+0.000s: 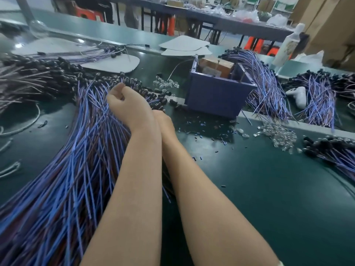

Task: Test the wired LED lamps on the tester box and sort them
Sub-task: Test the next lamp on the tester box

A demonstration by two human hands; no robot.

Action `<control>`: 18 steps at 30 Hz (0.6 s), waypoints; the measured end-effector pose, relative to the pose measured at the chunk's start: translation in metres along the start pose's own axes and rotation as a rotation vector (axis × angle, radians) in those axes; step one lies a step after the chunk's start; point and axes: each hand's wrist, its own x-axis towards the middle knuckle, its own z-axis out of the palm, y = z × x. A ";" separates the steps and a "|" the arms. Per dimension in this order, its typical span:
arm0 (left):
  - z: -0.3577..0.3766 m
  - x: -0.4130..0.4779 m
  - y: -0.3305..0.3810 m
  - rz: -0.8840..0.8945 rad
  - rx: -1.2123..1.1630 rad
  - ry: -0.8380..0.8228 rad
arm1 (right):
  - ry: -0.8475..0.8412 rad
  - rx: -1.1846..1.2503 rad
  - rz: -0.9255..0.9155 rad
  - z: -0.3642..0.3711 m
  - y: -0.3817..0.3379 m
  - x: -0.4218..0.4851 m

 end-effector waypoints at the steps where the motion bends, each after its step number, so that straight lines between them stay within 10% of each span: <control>1: 0.000 0.001 0.001 -0.001 -0.008 0.000 | -0.023 0.018 0.019 0.000 -0.003 0.001; 11: 0.000 -0.008 -0.001 -0.042 -0.030 -0.013 | 0.118 0.710 0.055 -0.027 0.019 -0.006; 18: 0.019 -0.030 -0.028 -0.074 0.603 -0.614 | 0.321 0.940 -0.100 -0.076 0.052 -0.033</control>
